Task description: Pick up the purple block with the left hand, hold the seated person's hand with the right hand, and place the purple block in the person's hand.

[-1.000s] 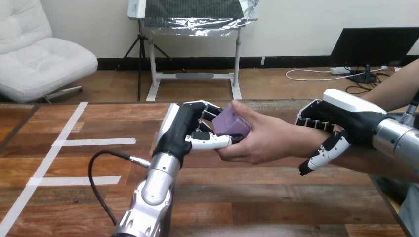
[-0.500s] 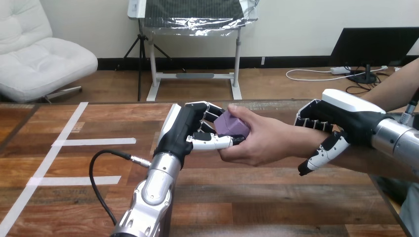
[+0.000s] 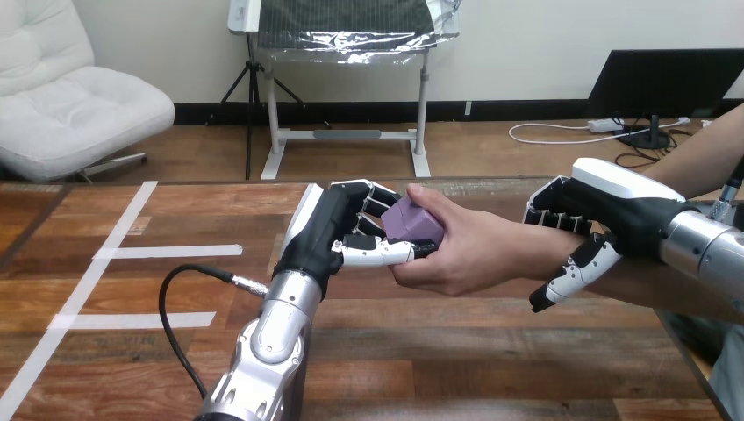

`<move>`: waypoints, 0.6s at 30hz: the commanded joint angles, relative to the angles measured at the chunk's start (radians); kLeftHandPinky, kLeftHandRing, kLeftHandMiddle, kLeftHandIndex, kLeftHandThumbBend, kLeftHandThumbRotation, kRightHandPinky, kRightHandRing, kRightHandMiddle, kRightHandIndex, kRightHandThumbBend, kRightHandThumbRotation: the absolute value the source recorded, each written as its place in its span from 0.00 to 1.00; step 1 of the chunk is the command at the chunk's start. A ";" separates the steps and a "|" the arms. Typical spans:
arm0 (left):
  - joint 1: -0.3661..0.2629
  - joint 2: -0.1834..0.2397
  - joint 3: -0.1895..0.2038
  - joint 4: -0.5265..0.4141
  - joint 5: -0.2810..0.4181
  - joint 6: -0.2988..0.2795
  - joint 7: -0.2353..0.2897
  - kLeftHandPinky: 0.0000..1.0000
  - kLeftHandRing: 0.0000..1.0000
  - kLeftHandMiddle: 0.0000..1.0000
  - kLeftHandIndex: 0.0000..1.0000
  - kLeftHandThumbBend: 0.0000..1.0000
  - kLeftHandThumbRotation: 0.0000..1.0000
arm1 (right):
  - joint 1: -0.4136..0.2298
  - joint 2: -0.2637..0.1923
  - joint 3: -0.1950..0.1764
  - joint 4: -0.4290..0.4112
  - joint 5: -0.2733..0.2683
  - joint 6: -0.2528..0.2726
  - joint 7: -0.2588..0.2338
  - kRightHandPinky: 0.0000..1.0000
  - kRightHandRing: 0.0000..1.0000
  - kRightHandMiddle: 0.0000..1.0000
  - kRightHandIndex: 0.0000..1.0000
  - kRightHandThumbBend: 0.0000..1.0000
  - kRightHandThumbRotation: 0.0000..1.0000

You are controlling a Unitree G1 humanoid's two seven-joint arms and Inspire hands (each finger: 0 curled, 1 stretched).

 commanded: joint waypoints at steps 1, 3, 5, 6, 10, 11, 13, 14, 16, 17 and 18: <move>-0.047 -0.014 -0.027 -0.041 0.007 -0.010 -0.015 0.33 0.39 0.43 0.47 0.61 0.00 | -0.010 0.030 -0.025 -0.010 0.035 -0.003 -0.001 0.36 0.41 0.46 0.49 0.91 0.02; -0.045 -0.014 -0.028 -0.043 0.009 -0.008 -0.013 0.33 0.39 0.43 0.47 0.61 0.00 | -0.009 0.029 -0.024 -0.012 0.031 -0.002 -0.002 0.36 0.41 0.46 0.49 0.91 0.02; -0.044 -0.013 -0.027 -0.043 0.009 -0.010 -0.014 0.33 0.39 0.43 0.47 0.60 0.00 | -0.009 0.029 -0.023 -0.012 0.030 -0.003 -0.003 0.36 0.41 0.46 0.49 0.91 0.02; -0.044 -0.012 -0.027 -0.043 0.008 -0.012 -0.014 0.33 0.39 0.43 0.47 0.60 0.00 | -0.010 0.029 -0.023 -0.012 0.029 -0.003 -0.003 0.36 0.41 0.46 0.49 0.91 0.02; -0.042 -0.009 -0.027 -0.047 0.010 -0.010 -0.013 0.33 0.39 0.43 0.47 0.60 0.00 | -0.009 0.028 -0.022 -0.014 0.030 0.005 0.002 0.37 0.42 0.47 0.49 0.90 0.02; -0.041 -0.009 -0.026 -0.048 0.010 -0.011 -0.013 0.33 0.39 0.43 0.47 0.60 0.00 | -0.010 0.028 -0.021 -0.014 0.030 0.006 0.003 0.38 0.43 0.47 0.49 0.90 0.02; -0.040 -0.008 -0.025 -0.049 0.010 -0.011 -0.013 0.33 0.39 0.43 0.47 0.60 0.00 | -0.009 0.027 -0.021 -0.013 0.030 0.006 0.004 0.39 0.44 0.48 0.50 0.90 0.02; -0.039 -0.007 -0.025 -0.050 0.010 -0.014 -0.012 0.33 0.39 0.43 0.47 0.60 0.00 | -0.008 0.027 -0.020 -0.014 0.030 0.007 0.005 0.40 0.44 0.48 0.50 0.90 0.02; -0.037 -0.006 -0.024 -0.051 0.010 -0.017 -0.010 0.33 0.39 0.43 0.47 0.60 0.00 | -0.007 0.026 -0.020 -0.015 0.030 0.007 0.006 0.42 0.46 0.50 0.52 0.90 0.03; -0.036 -0.006 -0.023 -0.053 0.008 -0.019 -0.010 0.33 0.38 0.43 0.47 0.60 0.00 | -0.007 0.024 -0.019 -0.014 0.030 0.002 0.007 0.43 0.47 0.50 0.52 0.90 0.03; -0.035 -0.006 -0.022 -0.054 0.007 -0.020 -0.009 0.33 0.38 0.43 0.47 0.60 0.00 | -0.007 0.023 -0.019 -0.013 0.030 -0.002 0.008 0.44 0.48 0.51 0.53 0.90 0.04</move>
